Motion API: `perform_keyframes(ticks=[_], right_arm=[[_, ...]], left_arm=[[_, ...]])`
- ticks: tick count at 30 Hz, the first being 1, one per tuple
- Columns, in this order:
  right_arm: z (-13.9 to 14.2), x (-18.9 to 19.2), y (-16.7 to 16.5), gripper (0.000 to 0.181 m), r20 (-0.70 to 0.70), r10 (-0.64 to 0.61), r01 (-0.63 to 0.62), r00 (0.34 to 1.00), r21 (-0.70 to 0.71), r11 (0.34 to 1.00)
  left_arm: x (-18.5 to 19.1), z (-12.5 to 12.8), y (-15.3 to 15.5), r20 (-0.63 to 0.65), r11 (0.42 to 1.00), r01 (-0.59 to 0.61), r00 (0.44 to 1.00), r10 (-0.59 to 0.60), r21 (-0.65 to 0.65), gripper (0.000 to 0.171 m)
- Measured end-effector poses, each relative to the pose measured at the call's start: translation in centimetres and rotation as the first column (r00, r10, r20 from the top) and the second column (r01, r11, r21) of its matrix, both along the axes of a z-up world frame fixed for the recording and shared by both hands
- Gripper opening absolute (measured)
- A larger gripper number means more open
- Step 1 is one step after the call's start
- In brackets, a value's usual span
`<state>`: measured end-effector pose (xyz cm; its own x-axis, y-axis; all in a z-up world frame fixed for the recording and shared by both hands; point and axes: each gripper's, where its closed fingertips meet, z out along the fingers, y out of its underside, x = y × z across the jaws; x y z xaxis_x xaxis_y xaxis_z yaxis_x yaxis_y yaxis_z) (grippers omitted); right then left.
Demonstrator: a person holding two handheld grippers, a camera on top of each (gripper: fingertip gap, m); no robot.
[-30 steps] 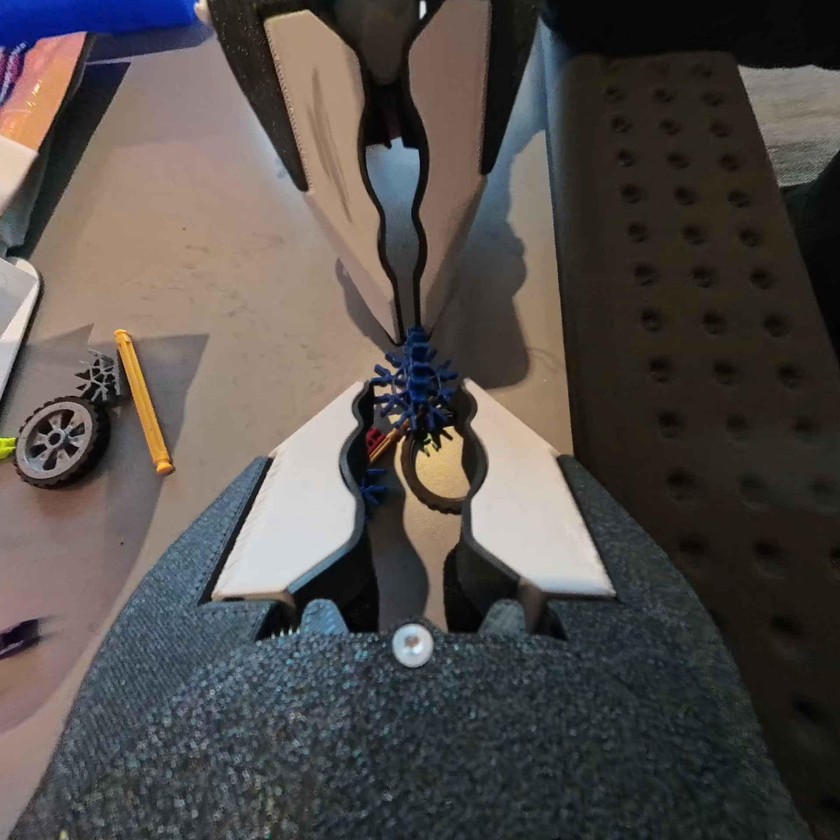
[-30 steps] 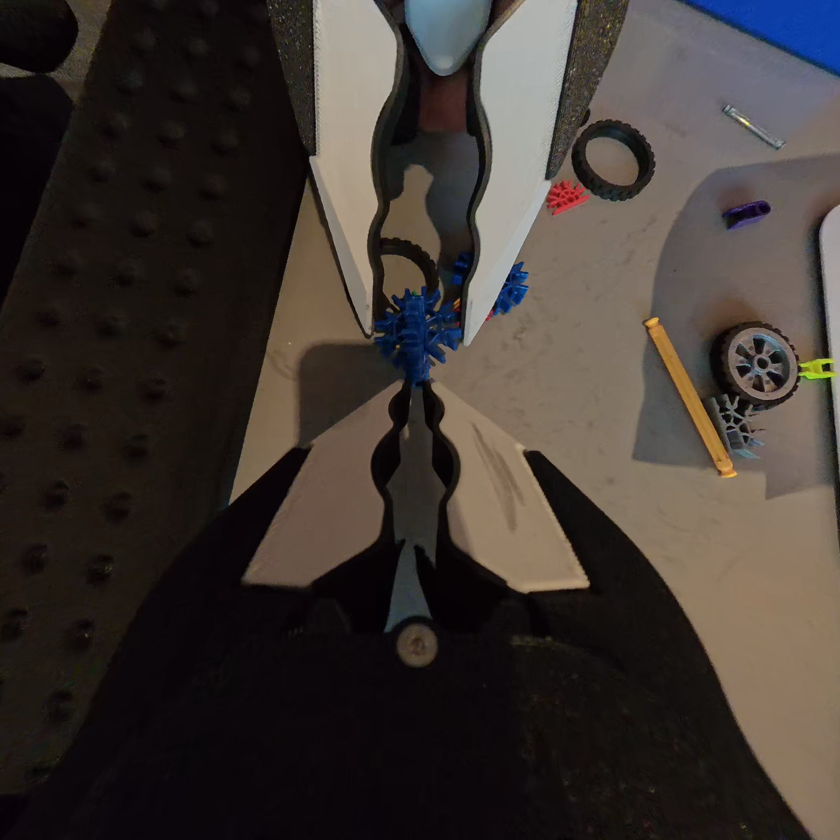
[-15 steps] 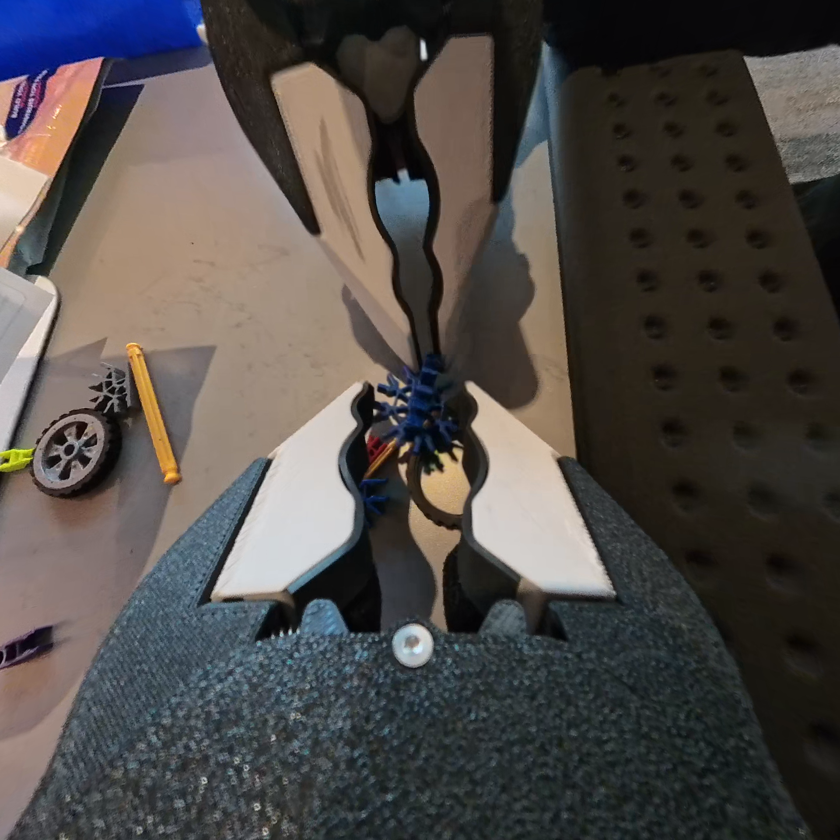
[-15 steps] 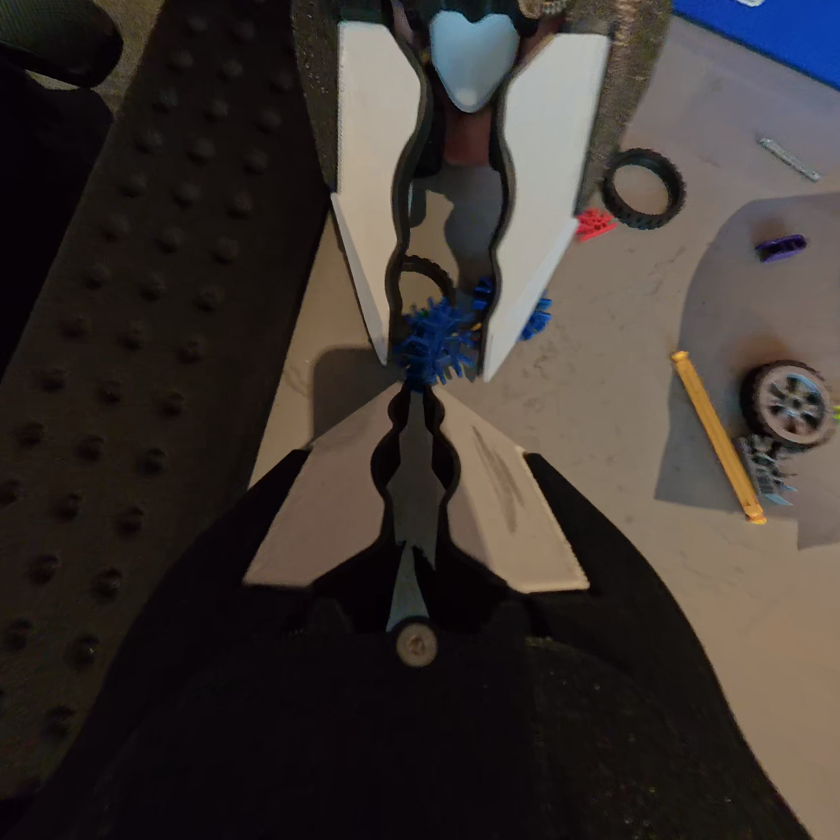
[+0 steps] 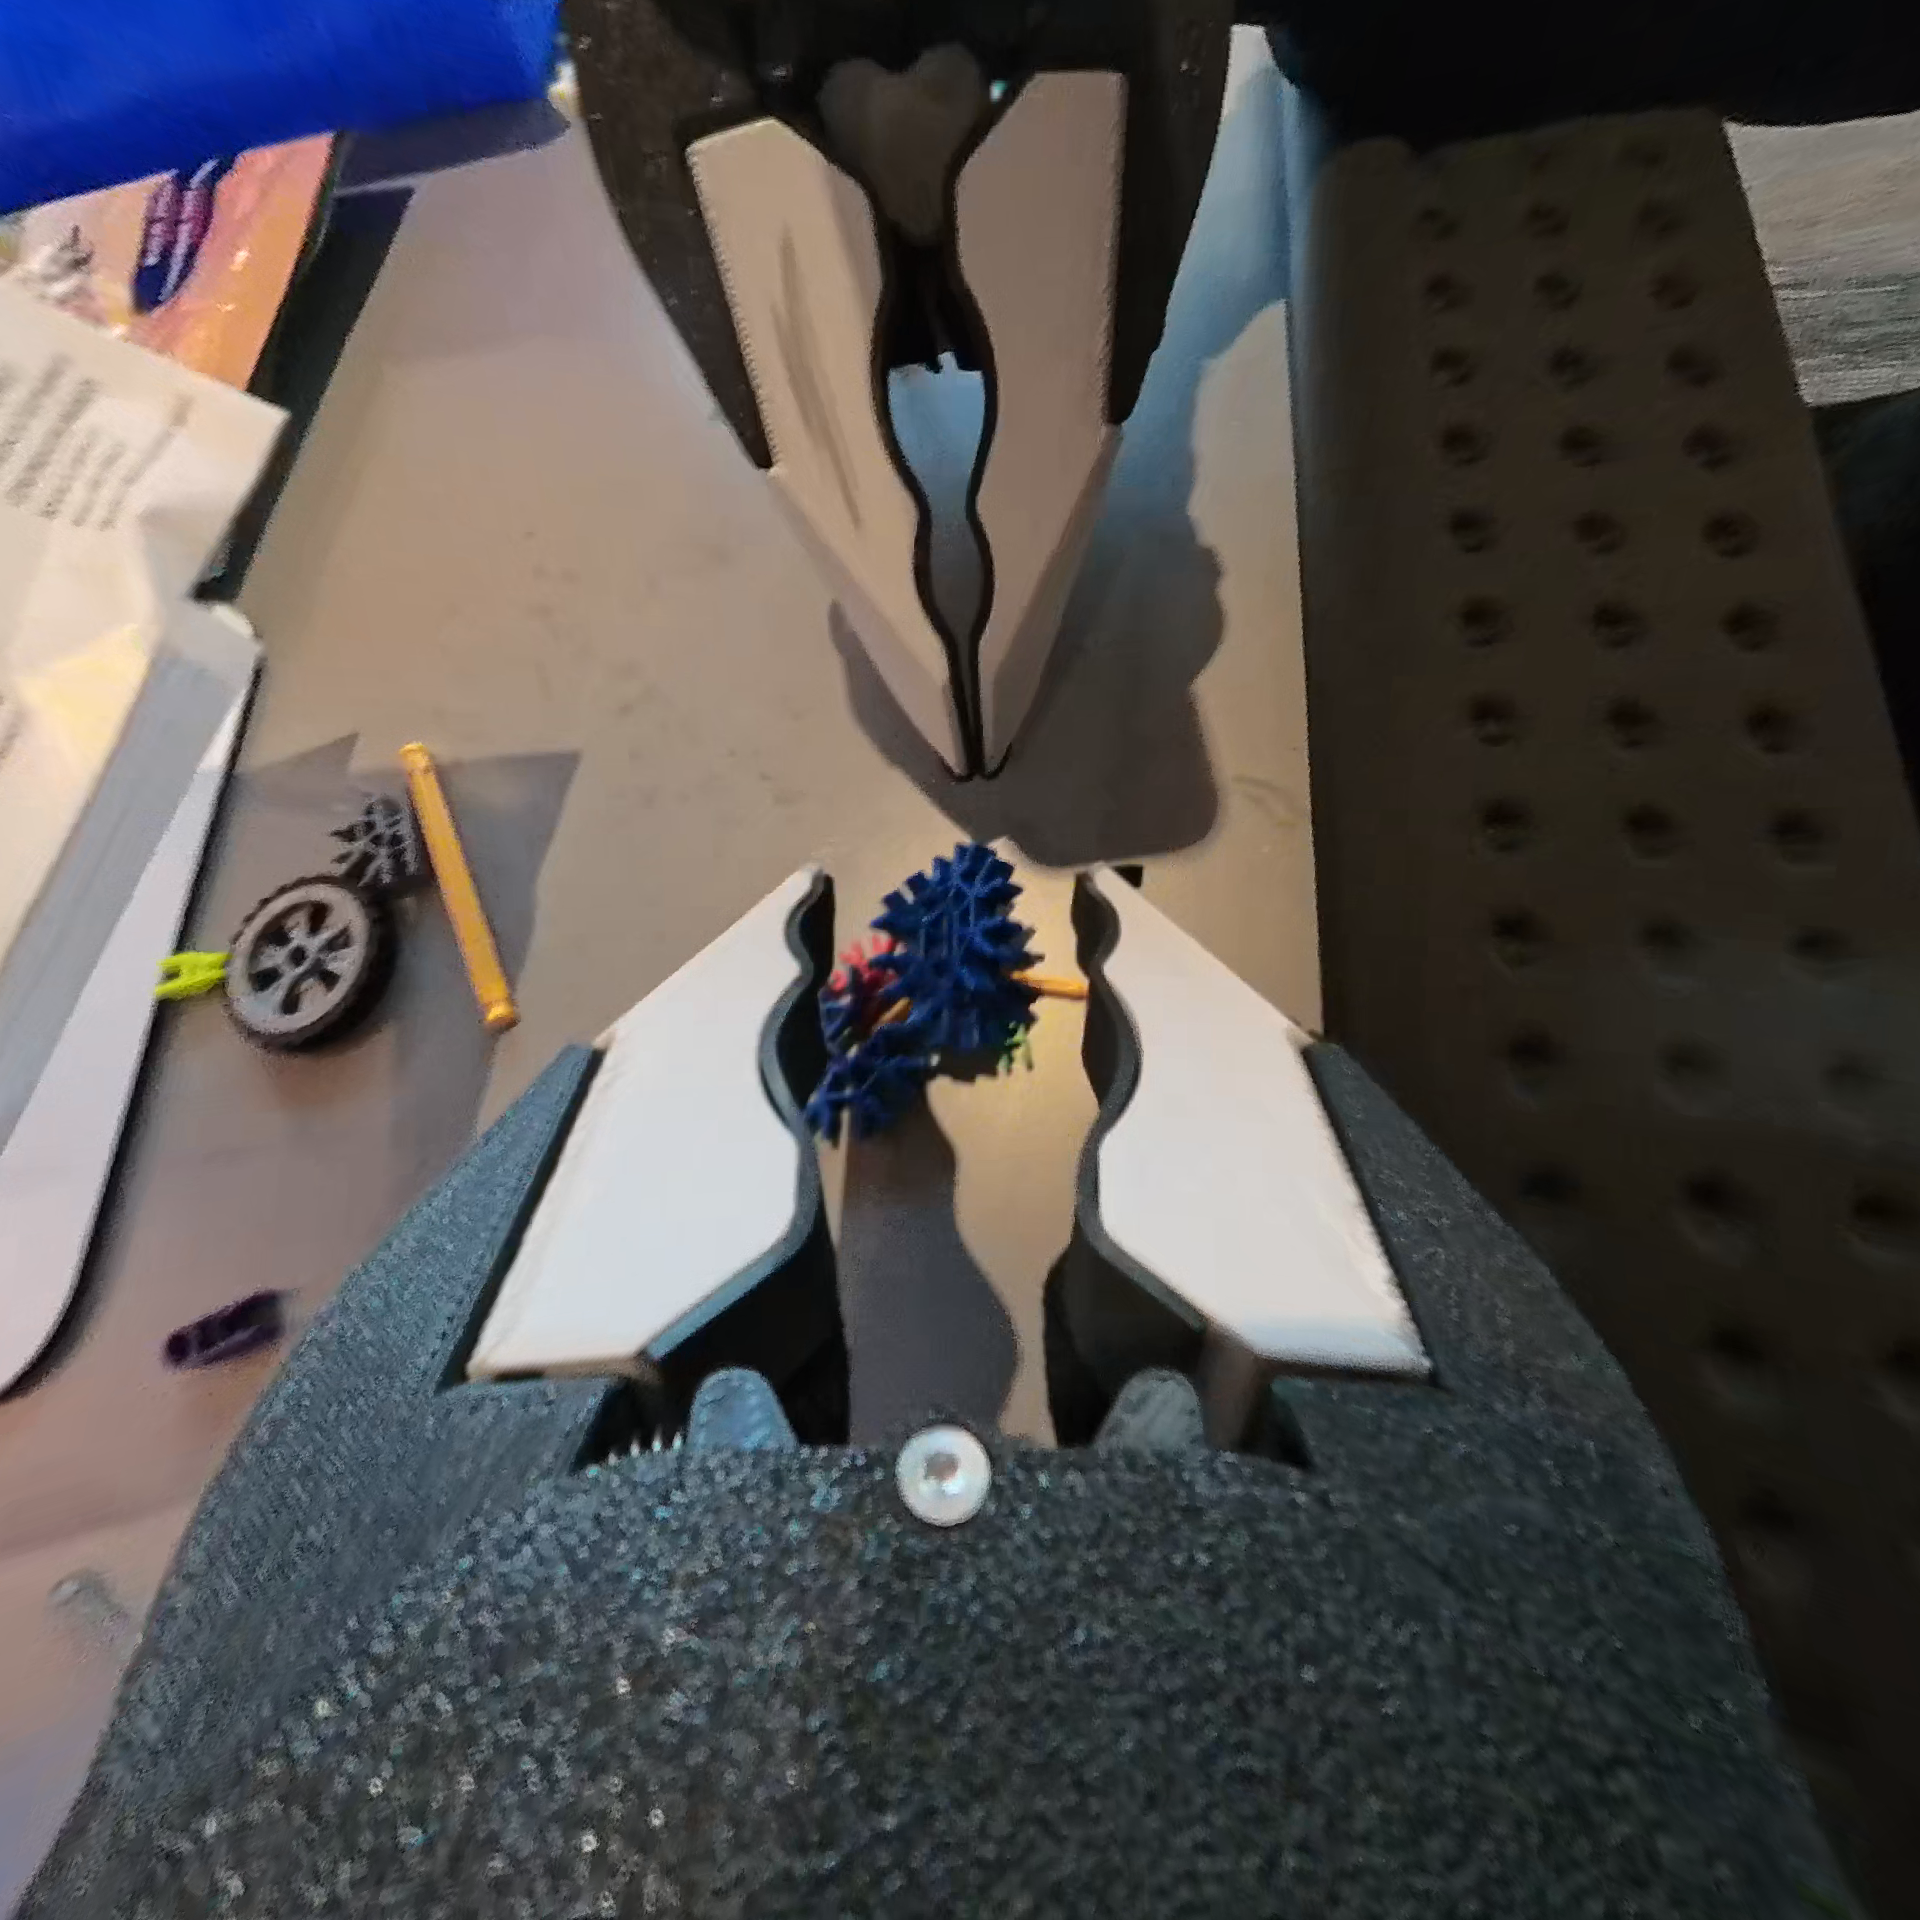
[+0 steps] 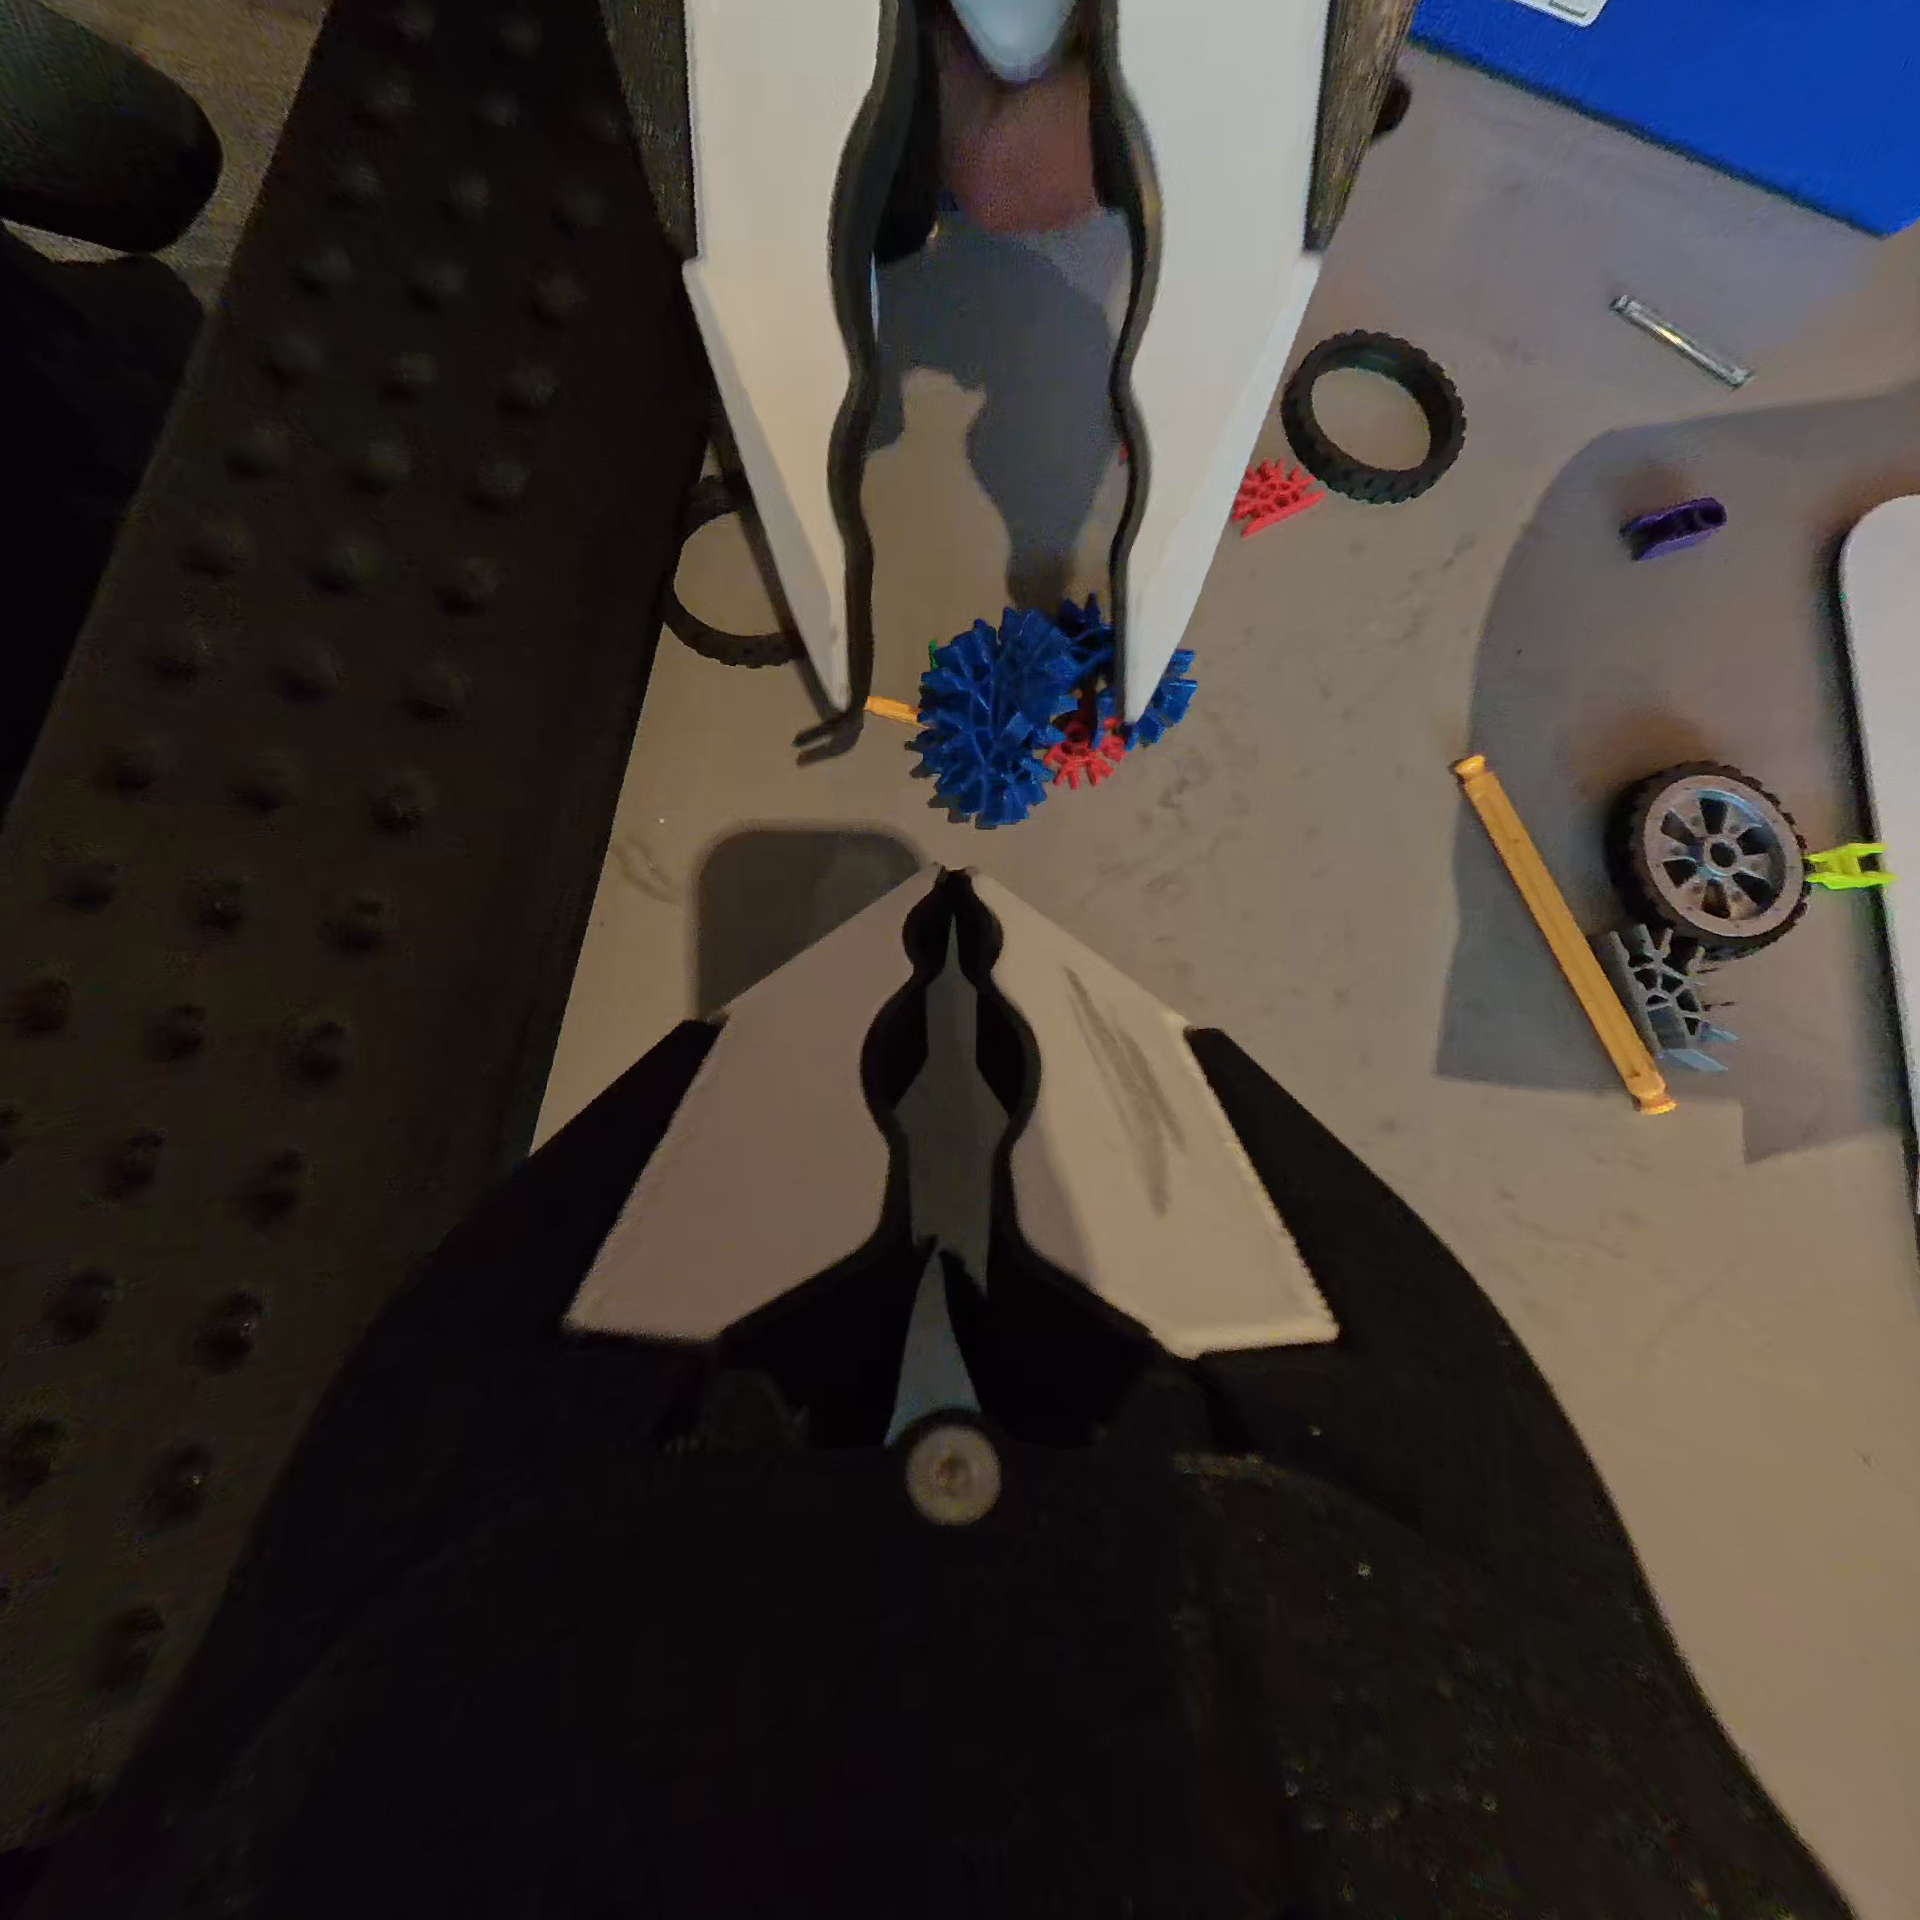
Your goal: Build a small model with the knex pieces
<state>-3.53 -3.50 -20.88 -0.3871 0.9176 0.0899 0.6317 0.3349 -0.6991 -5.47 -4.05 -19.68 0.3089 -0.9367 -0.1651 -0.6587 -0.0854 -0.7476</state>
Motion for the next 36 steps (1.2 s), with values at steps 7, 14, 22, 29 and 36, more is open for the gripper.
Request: perform_keyframes(ticks=[7, 14, 22, 29, 36], right_arm=[[-0.2, -0.4, 0.0, 0.011, 0.003, -0.006, 0.006, 1.000, 0.014, 1.000], [-0.7, -1.1, -0.3, 0.008, -0.005, 0.004, -0.004, 1.000, 0.051, 0.999], [-0.7, -1.3, -0.7, 0.007, -0.019, 0.025, -0.024, 1.000, 0.061, 0.998], [-0.8, -1.4, -1.1, 0.002, -0.025, 0.045, -0.044, 0.999, 0.053, 0.998], [-0.8, -1.4, -1.2, 0.002, -0.027, 0.047, -0.045, 0.999, 0.057, 0.997]], left_arm=[[-2.5, -0.4, -0.2, -0.057, 0.996, -0.081, 0.995, 0.083, 0.022, 0.044], [-2.1, -1.5, -0.1, -0.051, 0.994, -0.096, 0.994, 0.099, 0.047, 0.011], [-2.0, -1.5, 0.0, -0.028, 0.992, -0.102, 0.994, 0.104, 0.075, 0.011], [-1.9, -1.4, 0.0, -0.002, 0.991, -0.110, 0.994, 0.110, 0.079, 0.011], [-1.7, -1.3, 0.0, 0.002, 0.988, -0.112, 0.994, 0.113, 0.106, 0.010]])
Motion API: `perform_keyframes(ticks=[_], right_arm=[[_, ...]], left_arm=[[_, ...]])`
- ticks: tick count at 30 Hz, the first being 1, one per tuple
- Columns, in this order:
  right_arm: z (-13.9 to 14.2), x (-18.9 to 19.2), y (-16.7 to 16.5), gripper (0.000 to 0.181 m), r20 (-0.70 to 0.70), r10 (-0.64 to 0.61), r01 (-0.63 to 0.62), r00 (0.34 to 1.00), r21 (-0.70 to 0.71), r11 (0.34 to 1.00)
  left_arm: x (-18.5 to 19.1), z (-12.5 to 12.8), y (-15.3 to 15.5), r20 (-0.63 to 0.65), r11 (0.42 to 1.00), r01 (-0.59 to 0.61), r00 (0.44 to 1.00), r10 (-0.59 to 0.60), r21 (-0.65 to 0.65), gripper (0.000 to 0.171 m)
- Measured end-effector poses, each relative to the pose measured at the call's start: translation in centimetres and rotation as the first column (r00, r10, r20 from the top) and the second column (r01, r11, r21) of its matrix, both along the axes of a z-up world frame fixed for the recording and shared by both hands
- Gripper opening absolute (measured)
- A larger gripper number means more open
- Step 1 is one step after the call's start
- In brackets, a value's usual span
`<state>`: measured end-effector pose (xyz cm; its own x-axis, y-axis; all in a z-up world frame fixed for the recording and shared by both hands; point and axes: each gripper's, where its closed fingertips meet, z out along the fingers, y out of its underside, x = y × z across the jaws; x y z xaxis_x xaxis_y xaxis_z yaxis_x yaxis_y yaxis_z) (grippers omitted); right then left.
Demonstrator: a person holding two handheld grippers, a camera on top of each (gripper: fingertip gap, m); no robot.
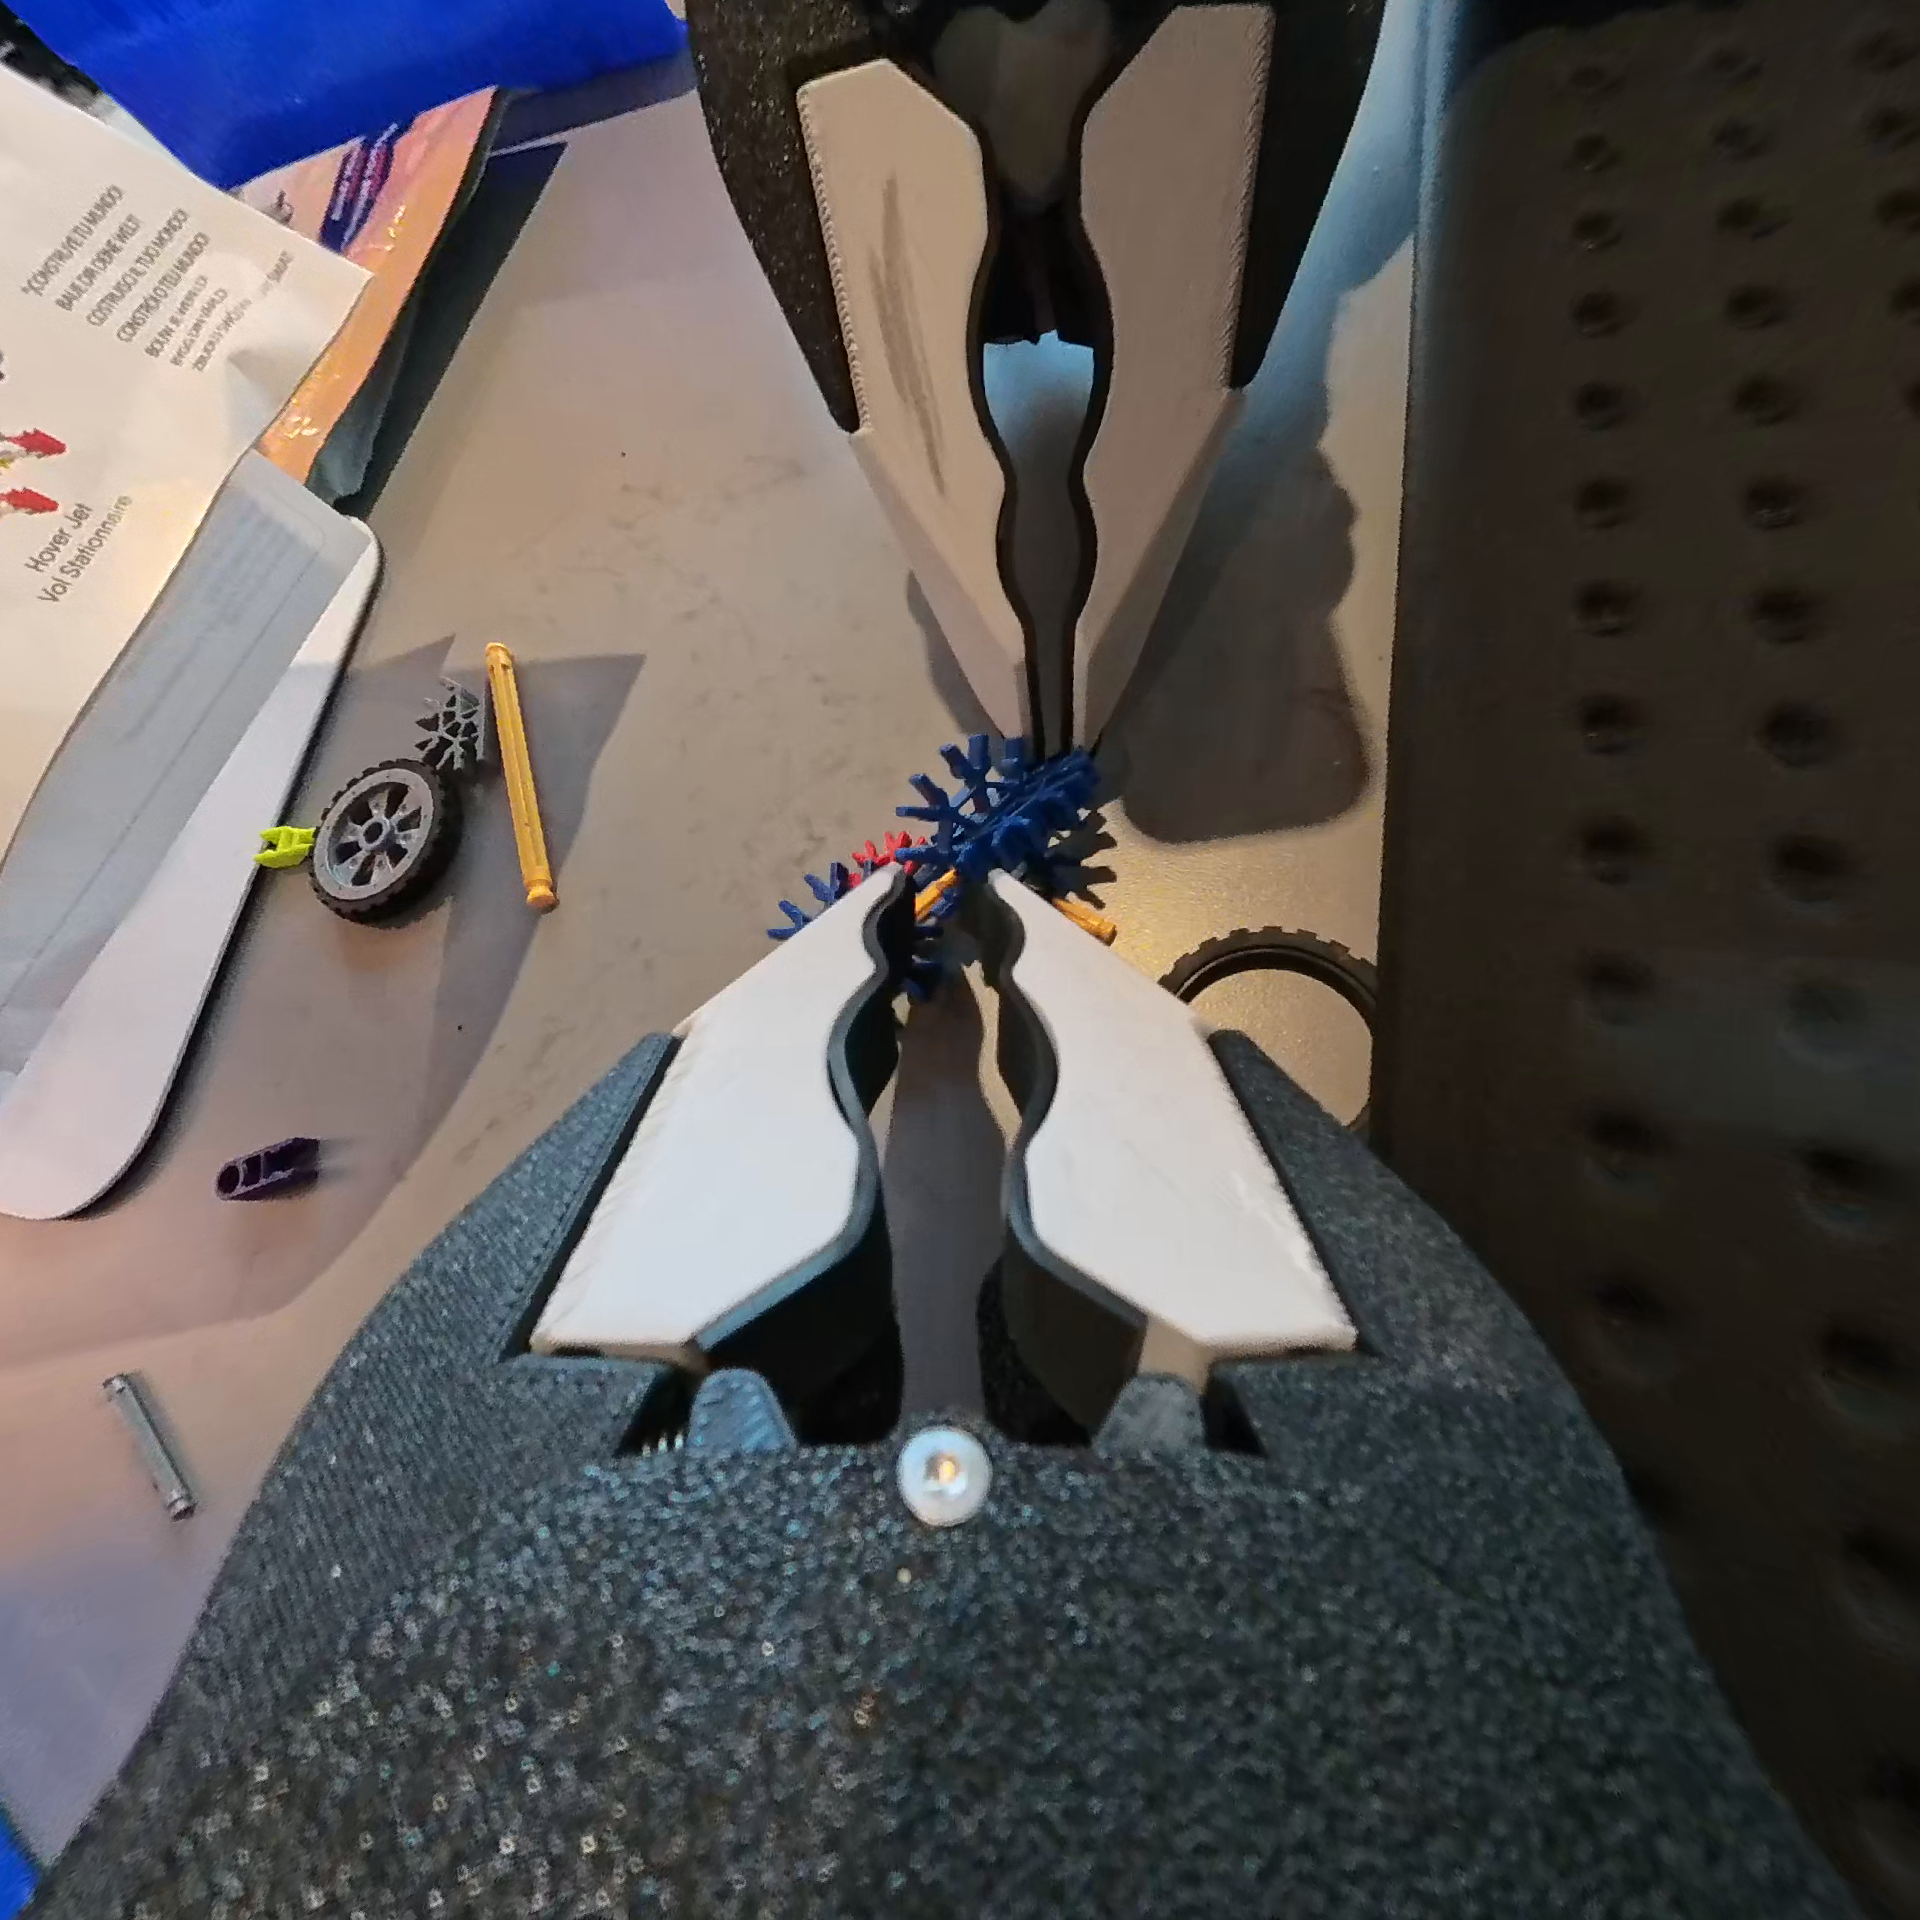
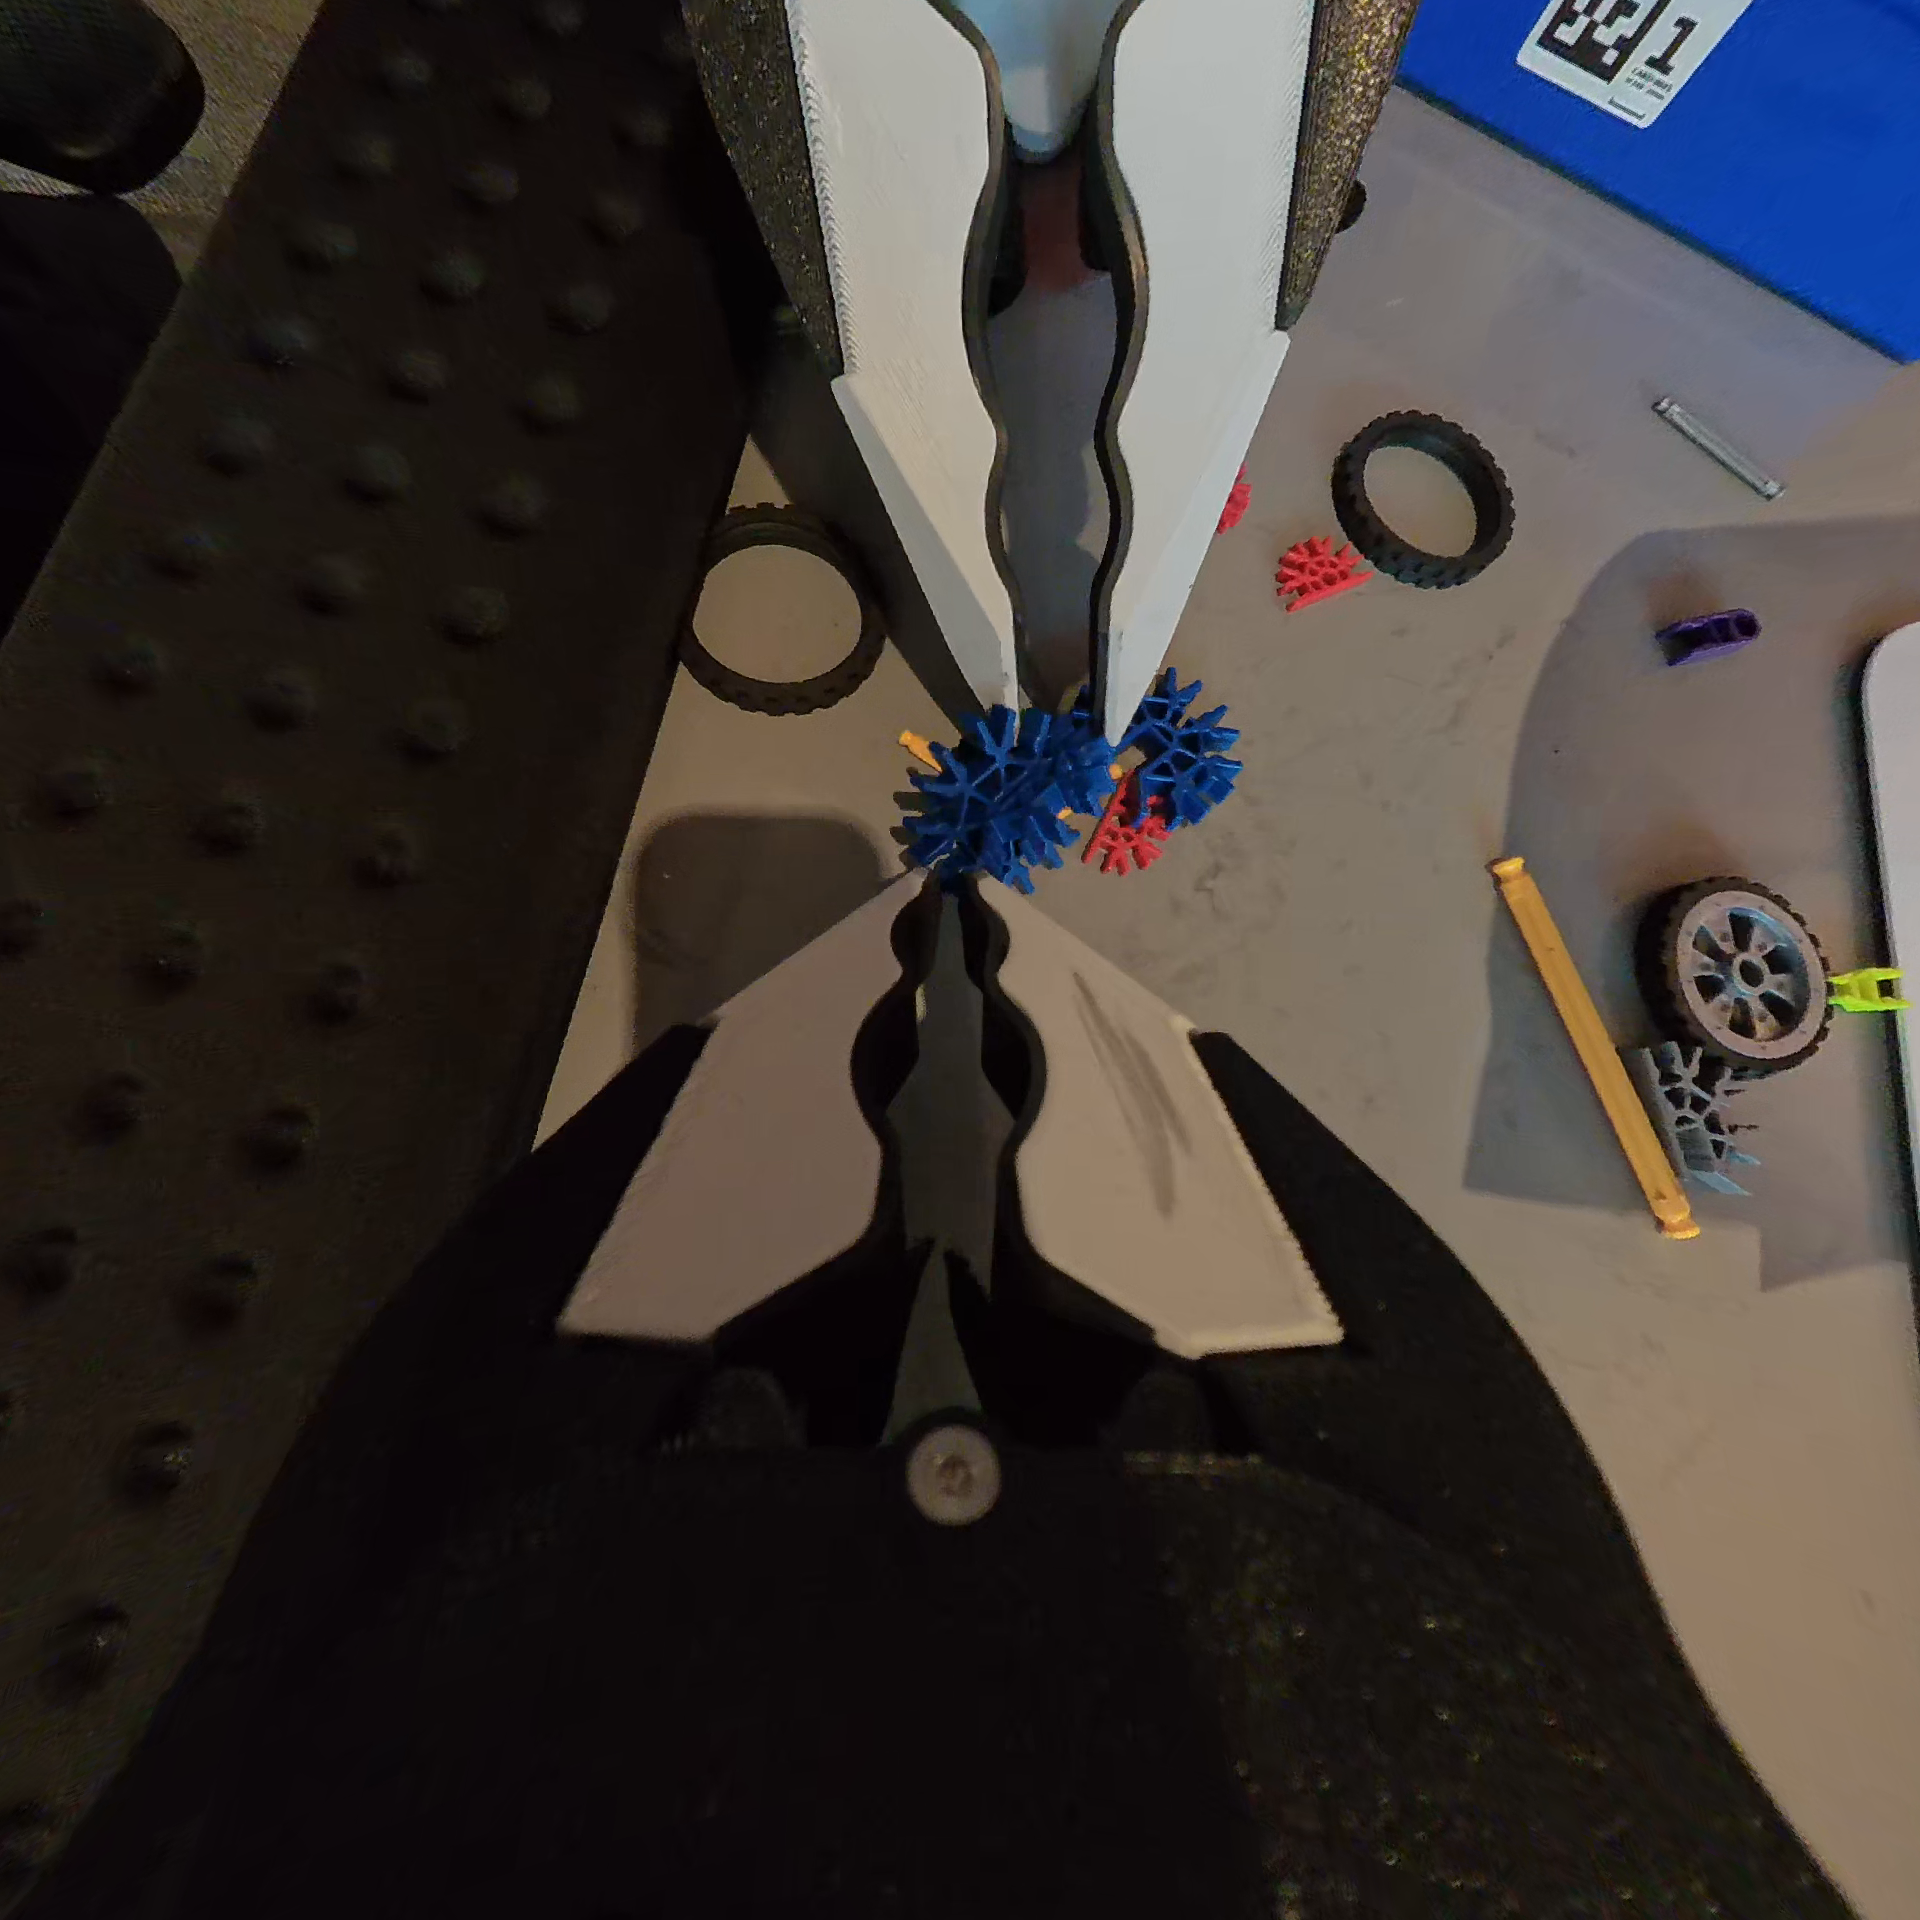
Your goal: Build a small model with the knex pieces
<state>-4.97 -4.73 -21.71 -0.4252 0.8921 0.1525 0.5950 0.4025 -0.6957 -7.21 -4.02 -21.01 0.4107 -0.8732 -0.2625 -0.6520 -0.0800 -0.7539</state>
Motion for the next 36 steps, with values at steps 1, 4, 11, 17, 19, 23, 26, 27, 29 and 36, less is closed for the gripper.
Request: perform_keyframes(ticks=[1, 4, 11, 17, 19, 23, 26, 27, 29, 36], right_arm=[[0.0, 0.0, 0.0, 0.002, 0.000, -0.001, 0.001, 1.000, 0.005, 1.000], [0.0, 0.0, 0.0, 0.001, 0.002, -0.006, 0.006, 1.000, 0.001, 1.000], [-0.2, 0.1, -0.1, 0.000, 0.013, -0.006, 0.006, 1.000, 0.002, 1.000], [-0.2, 0.3, 0.0, 0.002, 0.013, -0.013, 0.013, 1.000, -0.022, 1.000], [-0.2, 0.6, 0.2, 0.002, 0.020, -0.020, 0.021, 1.000, -0.030, 0.999], [-0.1, 1.0, 0.9, 0.001, 0.028, -0.043, 0.043, 0.999, -0.010, 0.999], [1.3, 0.9, 1.9, 0.003, -0.034, -0.086, 0.086, 0.996, -0.009, 0.996], [1.9, 0.9, 2.2, 0.003, -0.062, -0.100, 0.100, 0.993, -0.007, 0.995], [3.2, 0.7, 2.7, 0.004, -0.118, -0.127, 0.128, 0.985, 0.001, 0.992], [5.9, 0.5, 4.0, 0.009, -0.246, -0.167, 0.183, 0.955, 0.043, 0.982]], left_arm=[[0.0, 0.0, 0.0, -0.002, 1.000, -0.001, 1.000, 0.001, 0.005, 0.010], [0.1, 0.0, 0.0, -0.005, 1.000, -0.007, 1.000, 0.007, 0.020, 0.010], [0.2, 0.1, 0.0, -0.020, 0.998, -0.005, 1.000, 0.006, 0.055, 0.010], [0.2, 0.2, 0.0, -0.057, 0.995, 0.028, 0.998, -0.023, 0.096, 0.011], [0.5, 0.2, 0.4, -0.095, 0.991, 0.038, 0.995, -0.026, 0.127, 0.011], [1.0, 0.6, 1.0, -0.115, 0.989, 0.037, 0.993, -0.021, 0.141, 0.010], [0.7, 1.8, 1.8, -0.032, 0.989, -0.005, 0.999, 0.010, 0.150, 0.010], [0.7, 2.5, 2.0, -0.009, 0.986, -0.015, 1.000, 0.017, 0.168, 0.010], [0.6, 3.9, 2.5, 0.006, 0.968, -0.030, 1.000, 0.029, 0.250, 0.010], [1.1, 6.5, 3.2, 0.019, 0.921, -0.026, 1.000, 0.020, 0.388, 0.000]])
